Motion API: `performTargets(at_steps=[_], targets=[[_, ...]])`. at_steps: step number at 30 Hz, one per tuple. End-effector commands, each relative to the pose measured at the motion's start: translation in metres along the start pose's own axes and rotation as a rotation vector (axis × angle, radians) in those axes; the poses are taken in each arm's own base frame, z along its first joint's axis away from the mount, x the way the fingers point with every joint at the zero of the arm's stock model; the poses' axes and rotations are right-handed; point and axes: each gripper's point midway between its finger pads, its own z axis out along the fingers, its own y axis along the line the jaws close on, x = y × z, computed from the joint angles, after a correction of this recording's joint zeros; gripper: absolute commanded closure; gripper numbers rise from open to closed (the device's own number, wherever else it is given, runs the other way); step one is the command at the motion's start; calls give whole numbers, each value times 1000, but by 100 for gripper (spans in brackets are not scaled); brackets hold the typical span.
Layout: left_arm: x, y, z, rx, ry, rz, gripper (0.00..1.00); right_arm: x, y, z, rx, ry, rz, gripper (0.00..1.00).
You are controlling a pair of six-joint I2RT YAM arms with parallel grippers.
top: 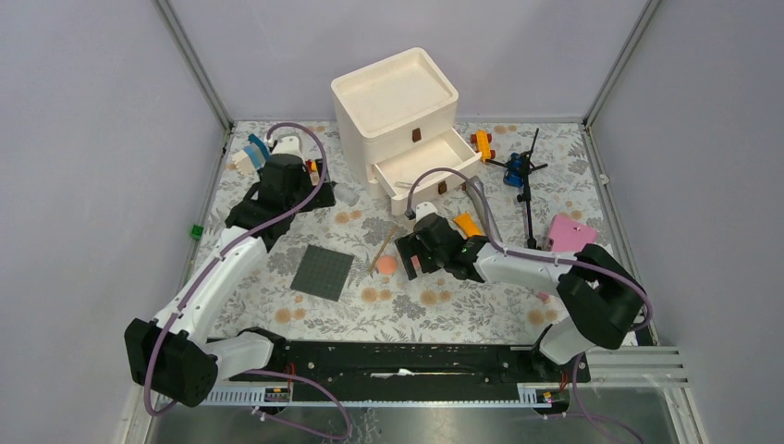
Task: Organize the makeup
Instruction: Pick up the makeup tool from the center of the board.
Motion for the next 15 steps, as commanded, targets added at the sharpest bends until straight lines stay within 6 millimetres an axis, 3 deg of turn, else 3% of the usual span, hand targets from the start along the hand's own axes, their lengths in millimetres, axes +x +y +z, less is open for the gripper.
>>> performTargets(at_steps=[1,9,15], targets=[[7,9,7,-27,-23,21,1,-24,6,9,55,-59,-7,4],[7,17,7,-57,-20,15,1,-20,3,27,103,-15,-15,6],[6,19,6,-63,-27,10,1,-10,5,39,106,28,-22,12]])
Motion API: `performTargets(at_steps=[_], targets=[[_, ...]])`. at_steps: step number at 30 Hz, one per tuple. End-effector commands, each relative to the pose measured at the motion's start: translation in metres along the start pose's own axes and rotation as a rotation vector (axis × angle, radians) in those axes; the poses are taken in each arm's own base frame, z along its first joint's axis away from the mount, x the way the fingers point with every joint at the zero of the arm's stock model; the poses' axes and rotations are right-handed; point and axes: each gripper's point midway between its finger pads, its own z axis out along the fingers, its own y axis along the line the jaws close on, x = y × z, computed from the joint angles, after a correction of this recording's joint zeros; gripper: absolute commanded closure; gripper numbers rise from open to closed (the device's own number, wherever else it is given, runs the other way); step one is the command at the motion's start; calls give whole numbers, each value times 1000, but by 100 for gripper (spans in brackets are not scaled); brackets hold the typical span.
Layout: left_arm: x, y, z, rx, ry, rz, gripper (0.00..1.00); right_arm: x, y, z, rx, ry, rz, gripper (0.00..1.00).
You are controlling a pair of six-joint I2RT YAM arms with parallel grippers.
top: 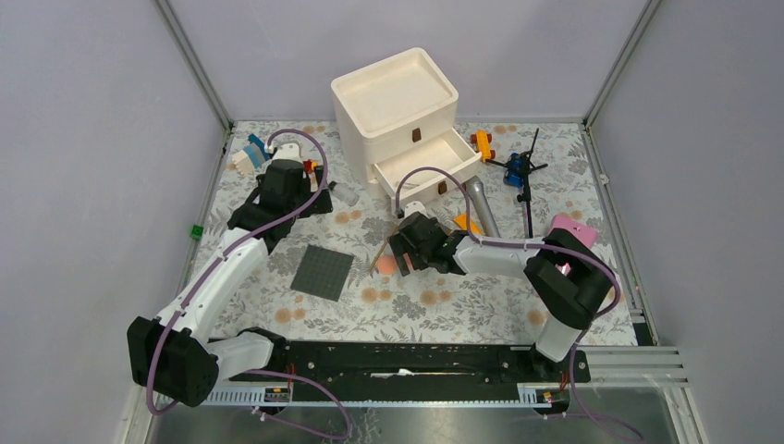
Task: Organize the makeup
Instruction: Pick up the makeup tool from the center of the board.
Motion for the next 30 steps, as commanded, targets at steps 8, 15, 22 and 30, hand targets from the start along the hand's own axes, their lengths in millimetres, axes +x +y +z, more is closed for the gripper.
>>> performTargets(at_steps=[8,15,22,30], targets=[[-19,3,-4,-2,-71,-24,1,-3,4,8,20,13,1,29],[-20,4,-4,5,-70,-30,1,-16,3,-4,18,-30,7,50],[-18,3,-1,13,-57,-33,1,-47,-5,-52,12,-144,46,53],[-20,6,-1,11,-60,-46,1,-83,-20,-106,35,-256,63,53]])
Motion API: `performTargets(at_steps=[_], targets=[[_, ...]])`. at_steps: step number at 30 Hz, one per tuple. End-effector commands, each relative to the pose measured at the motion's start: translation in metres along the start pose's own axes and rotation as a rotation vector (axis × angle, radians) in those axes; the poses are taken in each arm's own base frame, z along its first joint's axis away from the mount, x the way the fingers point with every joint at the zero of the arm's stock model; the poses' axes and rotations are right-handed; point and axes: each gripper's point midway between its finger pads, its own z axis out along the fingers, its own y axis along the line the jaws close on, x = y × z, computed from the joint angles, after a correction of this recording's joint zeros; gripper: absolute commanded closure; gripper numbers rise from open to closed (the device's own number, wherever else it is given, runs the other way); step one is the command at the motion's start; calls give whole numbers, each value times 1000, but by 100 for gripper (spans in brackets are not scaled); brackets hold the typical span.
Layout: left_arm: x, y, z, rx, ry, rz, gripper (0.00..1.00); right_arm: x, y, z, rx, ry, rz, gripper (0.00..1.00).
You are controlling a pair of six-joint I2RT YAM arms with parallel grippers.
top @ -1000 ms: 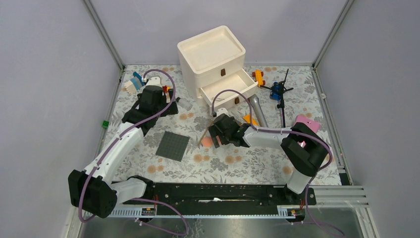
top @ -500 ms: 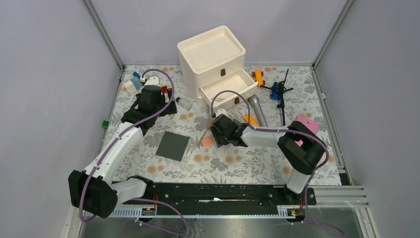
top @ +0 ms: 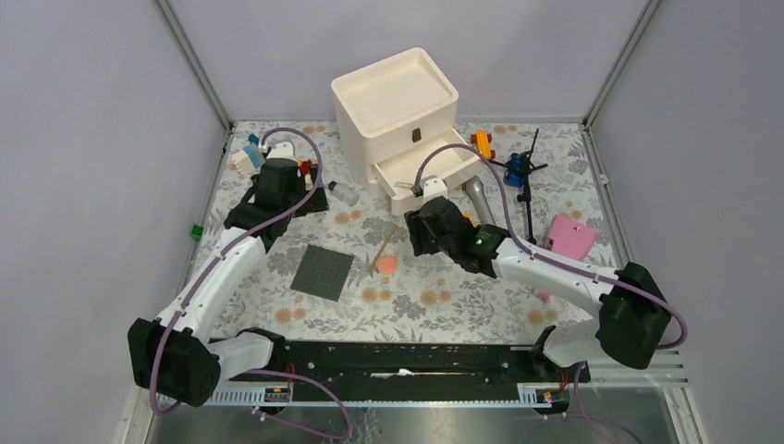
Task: Organize the makeup
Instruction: Pick up the makeup tool from the center of the board, then place the makeup tool in the drawer.
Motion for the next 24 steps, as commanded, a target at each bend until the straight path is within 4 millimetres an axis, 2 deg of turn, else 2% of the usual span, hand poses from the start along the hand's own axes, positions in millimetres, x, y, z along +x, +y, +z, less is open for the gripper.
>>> performTargets(at_steps=[1,5,8,14,21,24], targets=[[-16,-3,-3,28,-57,-24,1,-34,-11,-26,62,-69,-5,53],[-16,-3,-3,35,-56,-28,1,-78,-10,-41,73,-159,-23,54],[-17,-2,-4,33,-62,-31,1,-103,-15,-35,108,-172,-55,55],[-17,-1,-3,37,-58,-39,1,-137,-36,2,144,-167,-50,55],[-18,4,-3,32,-60,-51,1,-150,-49,54,114,-125,-43,55],[-17,5,-3,31,-58,-54,1,-159,-50,69,122,-128,-76,55]])
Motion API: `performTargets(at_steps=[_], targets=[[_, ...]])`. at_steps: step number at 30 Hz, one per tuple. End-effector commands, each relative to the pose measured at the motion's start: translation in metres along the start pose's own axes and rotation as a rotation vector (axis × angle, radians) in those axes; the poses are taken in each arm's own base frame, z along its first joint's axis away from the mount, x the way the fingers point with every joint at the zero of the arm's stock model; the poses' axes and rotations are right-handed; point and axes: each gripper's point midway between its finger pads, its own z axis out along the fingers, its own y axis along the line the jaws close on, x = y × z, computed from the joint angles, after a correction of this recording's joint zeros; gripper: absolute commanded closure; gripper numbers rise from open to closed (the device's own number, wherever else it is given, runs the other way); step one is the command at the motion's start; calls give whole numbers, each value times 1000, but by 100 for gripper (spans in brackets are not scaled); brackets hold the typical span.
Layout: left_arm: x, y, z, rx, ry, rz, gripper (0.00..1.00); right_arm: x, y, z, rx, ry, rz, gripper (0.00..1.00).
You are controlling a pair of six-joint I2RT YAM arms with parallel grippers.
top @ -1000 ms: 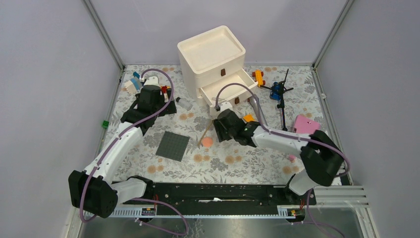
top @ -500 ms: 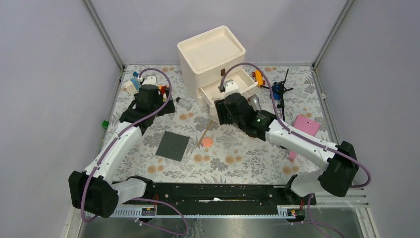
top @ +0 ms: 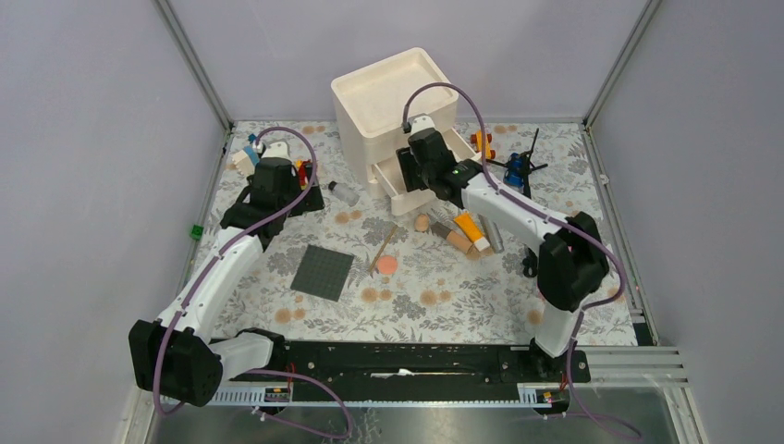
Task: Organize the makeup
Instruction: Place the makeup tool in the drawer.
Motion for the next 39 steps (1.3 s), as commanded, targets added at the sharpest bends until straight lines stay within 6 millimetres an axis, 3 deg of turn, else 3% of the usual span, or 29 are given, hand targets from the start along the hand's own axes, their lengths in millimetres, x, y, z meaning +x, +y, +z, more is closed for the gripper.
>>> performTargets(at_steps=[1,6,12,16,22,28,33,39], targets=[[-16,-3,-5,32,-66,-28,1,-36,9,11,-37,-68,-46,55],[-16,-1,-5,25,-66,-31,1,-29,9,33,-17,-33,-71,50],[-16,-1,-4,28,-63,-35,1,-20,1,42,20,-9,-82,26],[-15,-1,-3,31,-57,-35,1,-24,-3,37,34,-20,-84,16],[-15,-1,-3,32,-55,-36,1,-49,-12,9,50,-76,-67,12],[-16,-1,-3,38,-56,-40,1,-73,-28,-39,69,-163,-17,12],[-17,-3,-5,53,-56,-41,1,-64,-46,-72,107,-191,59,11],[-15,-12,-6,107,-48,-36,1,-24,-81,-97,190,-182,256,8]])
